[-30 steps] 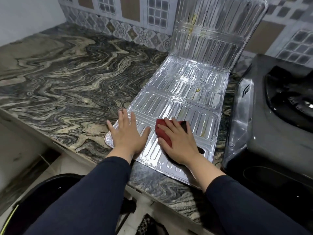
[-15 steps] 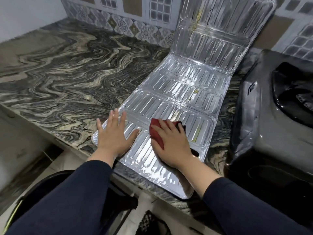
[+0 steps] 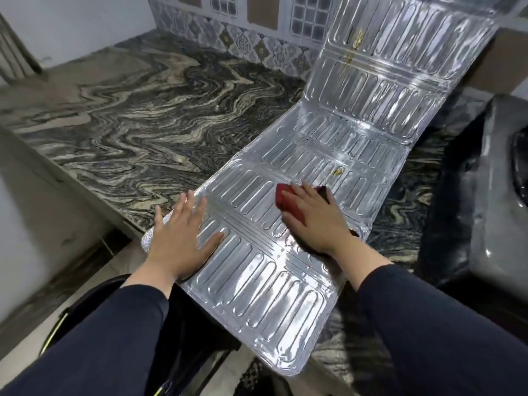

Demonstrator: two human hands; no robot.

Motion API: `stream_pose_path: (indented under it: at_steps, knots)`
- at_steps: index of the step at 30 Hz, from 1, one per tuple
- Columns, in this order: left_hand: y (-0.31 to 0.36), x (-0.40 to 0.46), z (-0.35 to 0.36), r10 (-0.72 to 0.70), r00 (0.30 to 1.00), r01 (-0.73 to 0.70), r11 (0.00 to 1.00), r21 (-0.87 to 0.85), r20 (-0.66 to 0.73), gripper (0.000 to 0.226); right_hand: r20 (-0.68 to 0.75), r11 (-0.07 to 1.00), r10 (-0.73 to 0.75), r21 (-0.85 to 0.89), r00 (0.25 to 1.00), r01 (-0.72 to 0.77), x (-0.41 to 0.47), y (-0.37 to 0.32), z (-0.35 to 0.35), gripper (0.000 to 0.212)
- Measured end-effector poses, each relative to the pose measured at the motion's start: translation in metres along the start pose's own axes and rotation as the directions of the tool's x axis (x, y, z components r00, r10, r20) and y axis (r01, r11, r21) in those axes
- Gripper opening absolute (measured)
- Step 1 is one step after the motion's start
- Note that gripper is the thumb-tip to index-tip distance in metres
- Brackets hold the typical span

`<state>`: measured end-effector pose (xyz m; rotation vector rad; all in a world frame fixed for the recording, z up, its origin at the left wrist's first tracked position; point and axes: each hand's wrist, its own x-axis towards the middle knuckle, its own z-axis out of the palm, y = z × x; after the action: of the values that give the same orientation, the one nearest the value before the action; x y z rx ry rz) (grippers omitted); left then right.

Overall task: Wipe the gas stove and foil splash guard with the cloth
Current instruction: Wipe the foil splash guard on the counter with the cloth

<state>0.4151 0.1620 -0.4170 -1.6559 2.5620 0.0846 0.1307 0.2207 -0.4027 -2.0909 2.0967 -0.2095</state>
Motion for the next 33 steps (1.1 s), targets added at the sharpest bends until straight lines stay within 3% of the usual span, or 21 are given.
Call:
stream_pose_path:
  at_steps: [8,14,18,20,26,29,33]
  knots:
    - [0.003,0.0,-0.002,-0.005,1.0,0.005,1.0,-0.009,0.014,0.097,-0.038,0.971,0.235,-0.023,0.971,-0.236,0.04,0.006,0.001,0.057]
    - [0.006,-0.001,-0.012,-0.02,0.996,0.022,1.0,-0.02,0.09,0.089,-0.014,0.999,-0.04,0.032,0.999,0.04,-0.034,-0.069,0.016,0.056]
    - [0.005,-0.001,-0.014,-0.016,0.995,0.018,1.0,-0.021,0.102,0.093,0.006,0.991,-0.137,0.009,0.991,0.137,-0.061,-0.051,0.011,0.055]
    - [0.005,-0.002,-0.014,-0.013,0.995,0.016,0.999,-0.029,0.101,0.097,0.003,0.995,-0.095,-0.005,0.995,0.095,-0.058,-0.025,0.004,0.057]
    - [0.004,-0.001,-0.017,-0.025,0.99,0.028,0.999,-0.023,0.136,0.104,0.009,0.968,0.246,-0.057,0.969,-0.245,-0.011,0.04,-0.012,0.06]
    - [0.012,0.004,-0.023,-0.1,0.981,0.106,0.994,-0.028,0.168,0.097,-0.002,0.963,0.267,-0.04,0.964,-0.267,-0.005,0.038,-0.01,0.06]
    - [0.052,0.022,-0.027,-0.106,0.993,0.107,0.994,-0.035,0.049,0.092,0.006,0.969,0.246,-0.03,0.969,-0.245,-0.011,0.036,-0.011,0.06]
